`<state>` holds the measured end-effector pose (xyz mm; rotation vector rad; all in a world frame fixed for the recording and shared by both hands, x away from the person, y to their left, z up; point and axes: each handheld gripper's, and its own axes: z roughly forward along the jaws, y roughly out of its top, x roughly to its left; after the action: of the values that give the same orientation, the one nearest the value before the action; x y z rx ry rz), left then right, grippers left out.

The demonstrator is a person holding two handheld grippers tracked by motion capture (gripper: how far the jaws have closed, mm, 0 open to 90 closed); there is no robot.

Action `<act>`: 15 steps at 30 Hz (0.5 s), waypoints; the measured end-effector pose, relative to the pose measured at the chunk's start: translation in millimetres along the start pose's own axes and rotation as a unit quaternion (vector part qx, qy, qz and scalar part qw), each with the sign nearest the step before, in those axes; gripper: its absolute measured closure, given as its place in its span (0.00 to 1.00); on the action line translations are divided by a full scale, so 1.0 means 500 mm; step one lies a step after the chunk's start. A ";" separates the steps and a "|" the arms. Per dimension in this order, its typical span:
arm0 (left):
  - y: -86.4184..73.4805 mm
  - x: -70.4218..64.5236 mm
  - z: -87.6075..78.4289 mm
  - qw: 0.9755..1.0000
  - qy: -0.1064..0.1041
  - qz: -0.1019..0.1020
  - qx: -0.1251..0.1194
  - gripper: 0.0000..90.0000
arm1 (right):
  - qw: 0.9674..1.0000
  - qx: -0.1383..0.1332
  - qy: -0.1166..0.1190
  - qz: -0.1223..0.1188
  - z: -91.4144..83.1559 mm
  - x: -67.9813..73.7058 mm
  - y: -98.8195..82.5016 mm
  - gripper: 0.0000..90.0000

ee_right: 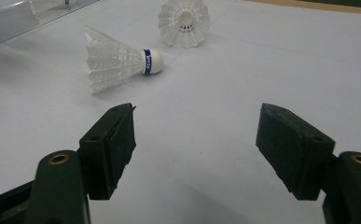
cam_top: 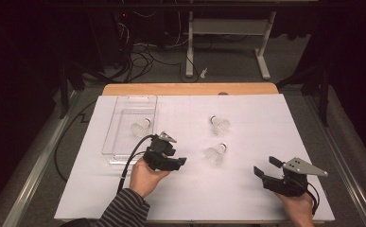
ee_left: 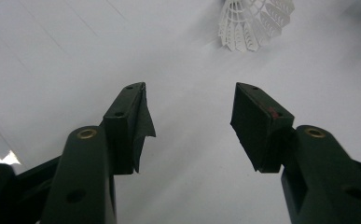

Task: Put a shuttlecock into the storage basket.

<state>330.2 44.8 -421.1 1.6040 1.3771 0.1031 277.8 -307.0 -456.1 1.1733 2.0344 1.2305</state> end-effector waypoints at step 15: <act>0.004 -0.009 0.025 1.000 0.000 0.008 0.016 0.53 | 1.000 0.000 0.001 0.001 0.000 0.000 0.000 0.32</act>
<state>337.7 33.8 -423.9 1.6423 1.3725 0.0915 277.9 -307.1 -456.3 1.1747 2.0355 1.2315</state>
